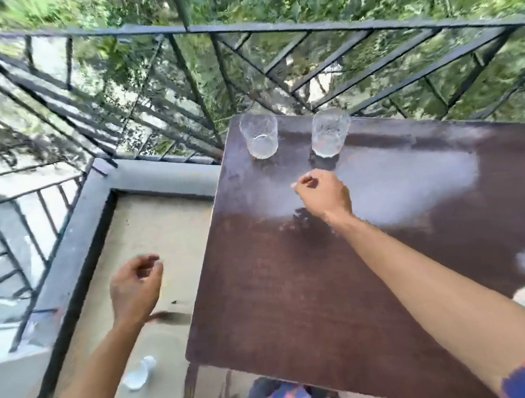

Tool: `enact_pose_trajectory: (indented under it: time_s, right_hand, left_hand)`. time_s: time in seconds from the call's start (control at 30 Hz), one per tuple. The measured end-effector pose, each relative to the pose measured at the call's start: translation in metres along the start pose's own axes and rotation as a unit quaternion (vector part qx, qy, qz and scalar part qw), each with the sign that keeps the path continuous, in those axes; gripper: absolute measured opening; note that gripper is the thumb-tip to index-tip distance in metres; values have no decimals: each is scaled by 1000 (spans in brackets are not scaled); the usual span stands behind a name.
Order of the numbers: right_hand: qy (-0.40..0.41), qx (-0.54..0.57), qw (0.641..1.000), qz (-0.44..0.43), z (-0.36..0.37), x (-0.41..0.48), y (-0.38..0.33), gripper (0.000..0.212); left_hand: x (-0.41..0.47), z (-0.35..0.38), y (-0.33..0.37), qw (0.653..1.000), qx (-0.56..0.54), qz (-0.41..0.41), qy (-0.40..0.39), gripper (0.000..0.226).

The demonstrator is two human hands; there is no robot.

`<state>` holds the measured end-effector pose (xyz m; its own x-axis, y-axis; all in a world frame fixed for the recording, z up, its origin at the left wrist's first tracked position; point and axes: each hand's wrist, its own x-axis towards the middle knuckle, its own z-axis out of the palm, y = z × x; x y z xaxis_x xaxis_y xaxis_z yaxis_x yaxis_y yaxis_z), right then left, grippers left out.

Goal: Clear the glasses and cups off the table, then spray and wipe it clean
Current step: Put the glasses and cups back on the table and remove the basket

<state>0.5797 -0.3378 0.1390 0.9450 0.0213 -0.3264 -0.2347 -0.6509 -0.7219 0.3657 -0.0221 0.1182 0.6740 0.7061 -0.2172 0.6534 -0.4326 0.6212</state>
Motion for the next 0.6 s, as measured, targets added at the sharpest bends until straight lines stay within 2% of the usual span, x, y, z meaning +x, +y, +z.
enact_pose_trajectory:
  time_s: [0.17, 0.23, 0.3, 0.37, 0.5, 0.6]
  right_hand:
    - [-153, -100, 978, -99, 85, -77, -24, 17]
    - [-200, -138, 959, -147, 121, -108, -35, 20]
    - [-250, -186, 931, -187, 157, -137, -48, 19]
    - [-298, -228, 902, -213, 190, -163, -62, 18]
    - [-371, -289, 842, -263, 265, -208, -80, 24]
    - [-424, -331, 800, -265, 324, -230, -80, 34]
  left_hand:
    - [-88, -66, -152, 982, -6, -179, 58, 11]
    - [-122, -78, -199, 965, -45, -244, 85, 10]
    - [-152, -82, -240, 941, -79, -319, 79, 15]
    - [-175, -75, -278, 923, -103, -361, 78, 30]
    - [-193, -44, -352, 884, -147, -442, 31, 42]
    - [-193, -16, -391, 882, -136, -451, 30, 60]
